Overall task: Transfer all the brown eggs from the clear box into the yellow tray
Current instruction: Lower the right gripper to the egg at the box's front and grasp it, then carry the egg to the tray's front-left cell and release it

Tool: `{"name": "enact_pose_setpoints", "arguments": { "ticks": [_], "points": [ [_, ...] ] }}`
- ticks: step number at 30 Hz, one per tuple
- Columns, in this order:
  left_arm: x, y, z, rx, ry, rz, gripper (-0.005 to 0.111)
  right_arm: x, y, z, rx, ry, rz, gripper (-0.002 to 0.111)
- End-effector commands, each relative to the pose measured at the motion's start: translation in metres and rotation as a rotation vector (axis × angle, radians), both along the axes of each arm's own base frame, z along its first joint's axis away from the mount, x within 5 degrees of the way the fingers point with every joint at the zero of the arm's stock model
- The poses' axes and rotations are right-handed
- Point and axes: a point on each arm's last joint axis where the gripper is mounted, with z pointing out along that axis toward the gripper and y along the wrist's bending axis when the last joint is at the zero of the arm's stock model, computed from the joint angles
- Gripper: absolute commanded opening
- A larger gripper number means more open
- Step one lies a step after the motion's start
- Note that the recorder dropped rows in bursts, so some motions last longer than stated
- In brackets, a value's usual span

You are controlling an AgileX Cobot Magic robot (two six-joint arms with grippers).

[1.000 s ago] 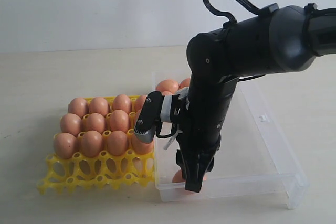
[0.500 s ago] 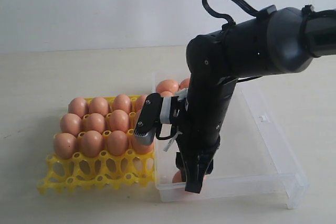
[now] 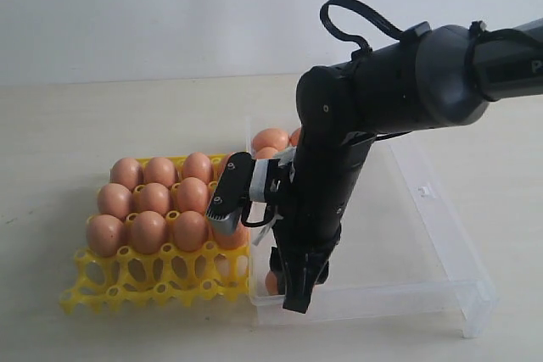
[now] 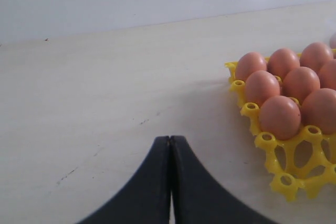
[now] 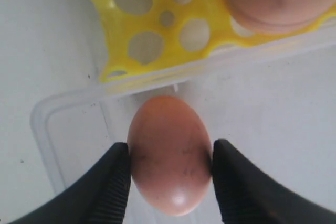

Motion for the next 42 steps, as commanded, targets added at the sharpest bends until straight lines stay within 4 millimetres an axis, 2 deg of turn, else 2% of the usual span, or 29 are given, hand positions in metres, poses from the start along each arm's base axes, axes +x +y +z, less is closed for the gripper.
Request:
{"name": "enact_pose_setpoints", "arguments": {
  "ticks": [1, 5, 11, 14, 19, 22, 25, 27, 31, 34, 36, 39, 40, 42],
  "points": [
    [0.000, 0.000, 0.003, -0.009, -0.018, 0.001, 0.000, 0.004, 0.003, -0.011, 0.002, -0.011, 0.006, 0.052],
    [0.000, 0.000, 0.003, -0.007, -0.018, 0.000, 0.000, 0.003, 0.005, -0.015, -0.003, -0.011, 0.012, 0.063],
    [0.000, 0.000, 0.003, -0.009, -0.018, 0.000, 0.000, 0.007, 0.008, -0.017, 0.024, -0.052, 0.021, 0.060],
    [0.000, 0.000, 0.003, -0.009, -0.018, 0.000, 0.000, 0.007, 0.008, -0.017, 0.023, -0.054, 0.023, 0.043],
    [0.000, 0.000, 0.003, -0.009, -0.018, 0.000, 0.000, 0.008, 0.007, -0.008, 0.038, -0.080, 0.019, 0.000],
    [0.000, 0.000, 0.003, -0.007, -0.018, 0.000, 0.000, 0.011, 0.005, 0.013, 0.074, -0.149, -0.037, 0.000],
    [0.000, 0.000, 0.003, -0.007, -0.018, 0.000, 0.000, 0.015, -0.004, 0.048, 0.180, -0.275, -0.150, 0.000],
    [0.000, 0.000, 0.003, -0.007, -0.018, 0.000, 0.000, 0.016, -0.010, 0.073, 0.308, -0.385, -0.249, 0.000],
    [0.000, 0.000, 0.003, -0.009, -0.018, 0.000, 0.000, 0.011, -0.017, 0.108, 0.656, -0.610, -0.444, 0.000],
    [0.000, 0.000, 0.003, -0.009, -0.018, 0.000, 0.000, 0.000, -0.015, 0.105, 0.824, -0.696, -0.490, 0.000],
    [0.000, 0.000, 0.003, -0.007, -0.018, 0.000, 0.000, -0.012, 0.001, 0.089, 0.947, -0.658, -0.413, 0.000],
    [0.000, 0.000, 0.003, -0.007, -0.018, 0.000, 0.000, -0.027, 0.036, 0.059, 1.206, -0.441, -0.293, 0.000],
    [0.000, 0.000, 0.003, -0.007, -0.018, 0.000, 0.000, -0.028, 0.041, 0.054, 1.237, -0.419, -0.280, 0.000],
    [0.000, 0.000, 0.003, -0.009, -0.018, 0.001, 0.000, -0.033, 0.054, 0.027, 1.282, -0.306, -0.291, 0.000]
  ]
}}
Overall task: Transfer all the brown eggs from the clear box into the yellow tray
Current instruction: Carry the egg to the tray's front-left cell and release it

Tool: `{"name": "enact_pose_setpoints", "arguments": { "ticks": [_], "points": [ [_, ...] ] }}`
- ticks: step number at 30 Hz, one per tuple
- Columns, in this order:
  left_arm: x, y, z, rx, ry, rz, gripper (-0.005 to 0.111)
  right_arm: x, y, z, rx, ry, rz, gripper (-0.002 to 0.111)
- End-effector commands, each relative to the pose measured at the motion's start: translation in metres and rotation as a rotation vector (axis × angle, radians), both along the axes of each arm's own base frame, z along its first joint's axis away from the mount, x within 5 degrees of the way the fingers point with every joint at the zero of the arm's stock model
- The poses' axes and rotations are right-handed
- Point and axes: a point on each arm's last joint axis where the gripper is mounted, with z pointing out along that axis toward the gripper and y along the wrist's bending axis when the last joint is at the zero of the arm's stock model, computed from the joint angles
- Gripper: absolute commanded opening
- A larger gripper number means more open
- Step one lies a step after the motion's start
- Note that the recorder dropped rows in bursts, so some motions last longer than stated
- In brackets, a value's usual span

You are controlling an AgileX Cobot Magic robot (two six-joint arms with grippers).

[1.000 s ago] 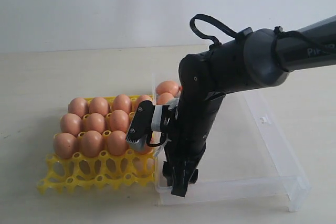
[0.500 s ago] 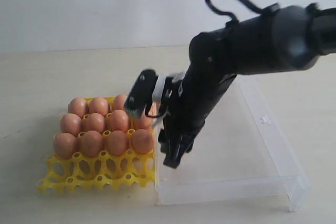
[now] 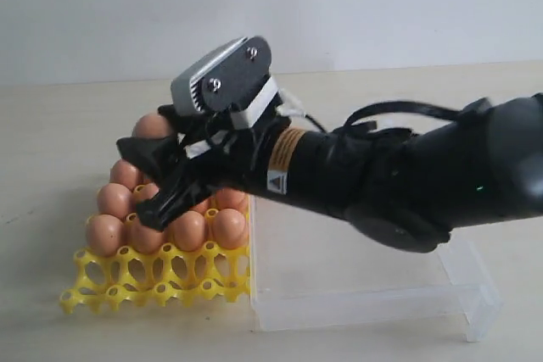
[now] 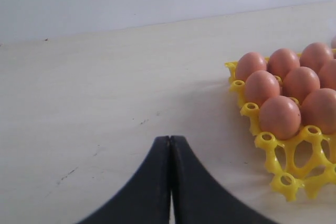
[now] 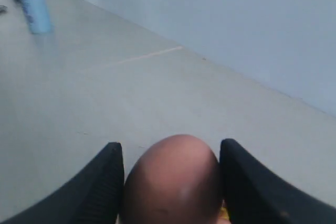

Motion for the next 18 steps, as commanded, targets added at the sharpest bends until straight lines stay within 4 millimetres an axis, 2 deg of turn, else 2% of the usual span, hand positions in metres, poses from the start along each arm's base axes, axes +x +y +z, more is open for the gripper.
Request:
{"name": "enact_pose_setpoints", "arguments": {
  "ticks": [1, 4, 10, 14, 18],
  "points": [
    [0.000, 0.000, 0.003, -0.009, -0.018, 0.001, 0.000, -0.011, 0.019, -0.036, 0.126, 0.117, 0.125, 0.000],
    [0.000, 0.000, 0.003, -0.009, -0.018, 0.001, 0.000, -0.013, 0.029, -0.053, 0.158, 0.204, 0.176, 0.000],
    [0.000, 0.000, 0.003, -0.006, -0.018, 0.000, 0.000, 0.001, 0.056, -0.056, 0.195, 0.264, 0.233, 0.000],
    [0.000, 0.000, 0.003, -0.008, -0.018, 0.000, 0.000, 0.002, 0.063, -0.061, 0.198, 0.287, 0.242, 0.000],
    [0.000, 0.000, 0.003, -0.008, -0.018, 0.000, 0.000, 0.002, 0.068, -0.074, 0.187, 0.326, 0.240, 0.000]
  ]
}}
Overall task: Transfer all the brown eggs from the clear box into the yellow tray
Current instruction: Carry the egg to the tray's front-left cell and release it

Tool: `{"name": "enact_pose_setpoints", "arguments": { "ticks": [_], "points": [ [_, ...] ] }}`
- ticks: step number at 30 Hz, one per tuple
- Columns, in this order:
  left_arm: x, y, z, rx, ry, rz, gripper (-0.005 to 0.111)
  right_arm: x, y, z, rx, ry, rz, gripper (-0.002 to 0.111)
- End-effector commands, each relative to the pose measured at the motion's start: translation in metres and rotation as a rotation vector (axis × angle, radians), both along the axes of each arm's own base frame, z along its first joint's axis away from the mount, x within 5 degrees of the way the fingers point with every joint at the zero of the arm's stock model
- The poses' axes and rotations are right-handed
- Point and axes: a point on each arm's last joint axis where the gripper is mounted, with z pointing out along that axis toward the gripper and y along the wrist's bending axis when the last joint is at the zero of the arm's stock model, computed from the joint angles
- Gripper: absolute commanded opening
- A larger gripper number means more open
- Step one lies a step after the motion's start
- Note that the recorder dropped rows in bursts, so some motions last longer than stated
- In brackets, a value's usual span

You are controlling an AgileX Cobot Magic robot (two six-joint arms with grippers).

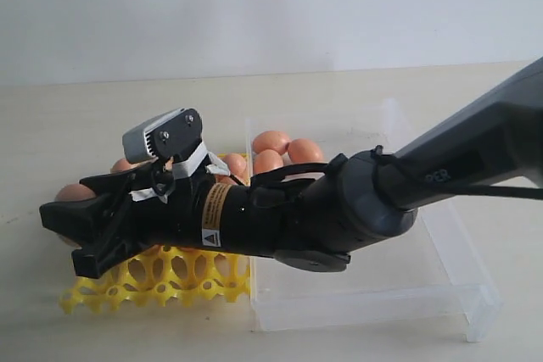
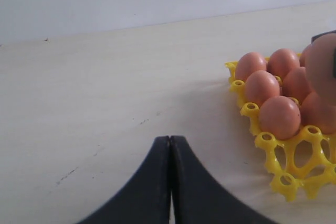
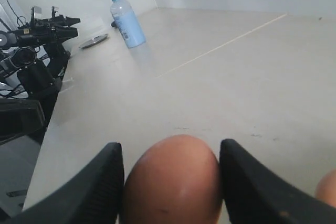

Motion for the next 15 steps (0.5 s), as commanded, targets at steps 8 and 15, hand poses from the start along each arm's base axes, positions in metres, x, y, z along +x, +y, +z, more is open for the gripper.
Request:
{"name": "enact_pose_setpoints", "arguments": {
  "ticks": [8, 15],
  "points": [
    [0.000, 0.000, 0.003, -0.008, -0.018, 0.000, 0.000, 0.007, 0.014, -0.020, -0.022, 0.086, 0.002, 0.000],
    [0.000, 0.000, 0.003, -0.008, -0.018, 0.000, 0.000, 0.008, 0.014, -0.028, -0.032, 0.191, -0.023, 0.017]
  ]
}}
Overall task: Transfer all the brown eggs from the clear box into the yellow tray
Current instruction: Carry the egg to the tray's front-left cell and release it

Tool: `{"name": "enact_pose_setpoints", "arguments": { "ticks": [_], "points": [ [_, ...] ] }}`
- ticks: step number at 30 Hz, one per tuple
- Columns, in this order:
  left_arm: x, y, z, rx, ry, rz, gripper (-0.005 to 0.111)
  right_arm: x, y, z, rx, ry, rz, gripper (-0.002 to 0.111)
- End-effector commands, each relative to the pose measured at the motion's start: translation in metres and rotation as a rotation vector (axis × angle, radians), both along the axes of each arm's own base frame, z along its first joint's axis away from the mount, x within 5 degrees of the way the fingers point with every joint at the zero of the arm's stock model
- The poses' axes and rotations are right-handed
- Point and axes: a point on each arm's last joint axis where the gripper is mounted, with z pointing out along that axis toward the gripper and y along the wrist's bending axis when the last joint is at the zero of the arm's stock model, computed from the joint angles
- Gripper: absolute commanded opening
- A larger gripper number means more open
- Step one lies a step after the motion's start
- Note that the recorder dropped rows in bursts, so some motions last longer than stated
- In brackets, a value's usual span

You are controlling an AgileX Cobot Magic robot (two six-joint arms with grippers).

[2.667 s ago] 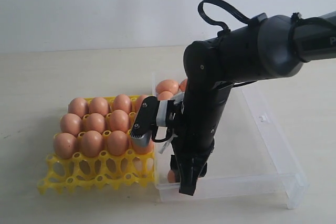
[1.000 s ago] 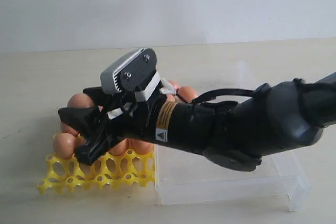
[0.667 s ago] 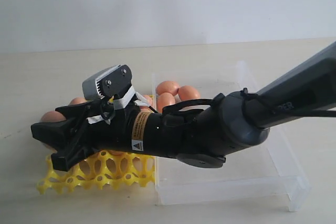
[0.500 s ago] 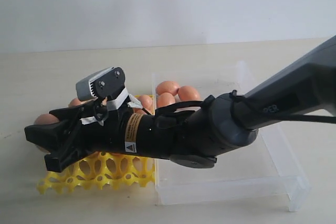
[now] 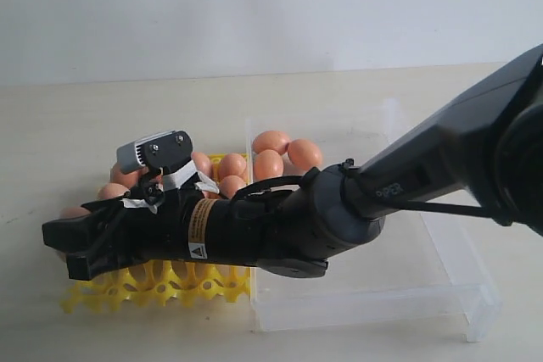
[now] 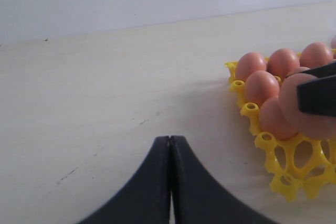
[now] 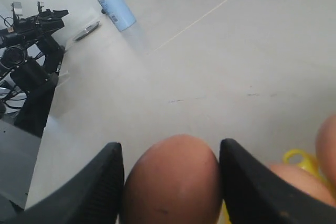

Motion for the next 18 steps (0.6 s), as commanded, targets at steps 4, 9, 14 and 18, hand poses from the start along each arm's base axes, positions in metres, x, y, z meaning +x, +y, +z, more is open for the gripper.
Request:
{"name": "enact_pose_setpoints", "arguments": {
  "ticks": [4, 9, 14, 18],
  "points": [
    [-0.0002, -0.0001, 0.0027, -0.008, -0.018, 0.000, 0.000, 0.0016, 0.0010, -0.0014, 0.004, 0.034, -0.019, 0.040],
    [-0.0002, -0.0001, 0.0027, -0.008, -0.018, 0.000, 0.000, 0.0023, 0.0008, -0.0016, 0.003, 0.040, -0.028, 0.053],
    [-0.0002, -0.0001, 0.0027, -0.008, -0.018, 0.000, 0.000, 0.0037, 0.0002, -0.0027, -0.006, 0.051, -0.046, 0.064],
    [-0.0002, -0.0001, 0.0027, -0.008, -0.018, 0.000, 0.000, 0.0037, 0.0002, -0.0027, -0.005, 0.053, -0.046, 0.064]
  ]
}}
